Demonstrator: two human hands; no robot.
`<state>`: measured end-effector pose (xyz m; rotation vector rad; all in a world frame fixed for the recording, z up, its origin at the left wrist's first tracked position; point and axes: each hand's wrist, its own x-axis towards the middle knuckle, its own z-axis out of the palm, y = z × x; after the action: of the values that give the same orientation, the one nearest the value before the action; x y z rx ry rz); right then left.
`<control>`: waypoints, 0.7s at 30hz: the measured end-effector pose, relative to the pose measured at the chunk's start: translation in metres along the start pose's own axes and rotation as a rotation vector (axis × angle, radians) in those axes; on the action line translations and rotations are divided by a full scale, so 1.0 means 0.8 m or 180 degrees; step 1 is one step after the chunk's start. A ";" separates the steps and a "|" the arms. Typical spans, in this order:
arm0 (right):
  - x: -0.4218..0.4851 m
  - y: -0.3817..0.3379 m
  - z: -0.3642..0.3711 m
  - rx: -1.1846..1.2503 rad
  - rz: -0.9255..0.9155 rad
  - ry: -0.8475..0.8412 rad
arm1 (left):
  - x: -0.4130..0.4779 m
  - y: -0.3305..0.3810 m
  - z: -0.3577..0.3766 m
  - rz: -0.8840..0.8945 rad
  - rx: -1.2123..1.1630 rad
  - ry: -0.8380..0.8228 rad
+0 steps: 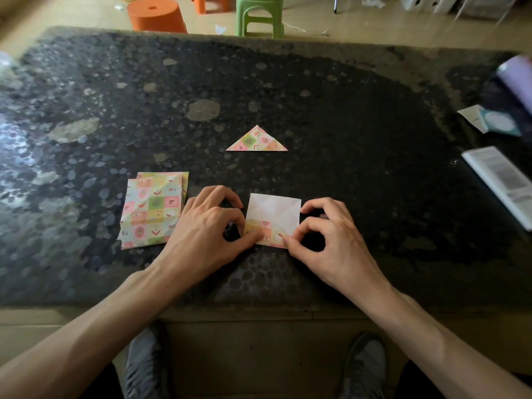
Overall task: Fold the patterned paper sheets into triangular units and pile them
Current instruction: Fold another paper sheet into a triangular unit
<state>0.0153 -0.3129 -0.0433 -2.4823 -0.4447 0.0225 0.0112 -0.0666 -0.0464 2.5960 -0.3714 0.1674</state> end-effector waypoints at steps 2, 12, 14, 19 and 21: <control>0.000 -0.001 -0.001 0.0002 0.0006 0.0018 | -0.001 0.001 0.001 0.0012 0.0041 0.0033; -0.002 -0.003 0.000 0.0011 0.0006 0.0072 | 0.000 0.001 0.004 0.0027 0.0006 0.0042; -0.001 -0.004 -0.001 0.0008 0.0025 0.0054 | 0.000 0.001 0.003 -0.0009 0.0020 0.0033; -0.001 -0.006 -0.002 -0.0008 0.0058 0.0025 | -0.001 0.003 0.001 -0.0128 0.0075 -0.0017; -0.001 -0.006 -0.002 -0.0023 0.0061 0.0015 | -0.001 0.003 0.000 -0.0192 0.0102 -0.0035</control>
<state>0.0132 -0.3100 -0.0392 -2.4934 -0.4196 0.0227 0.0096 -0.0685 -0.0454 2.6371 -0.2964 0.1391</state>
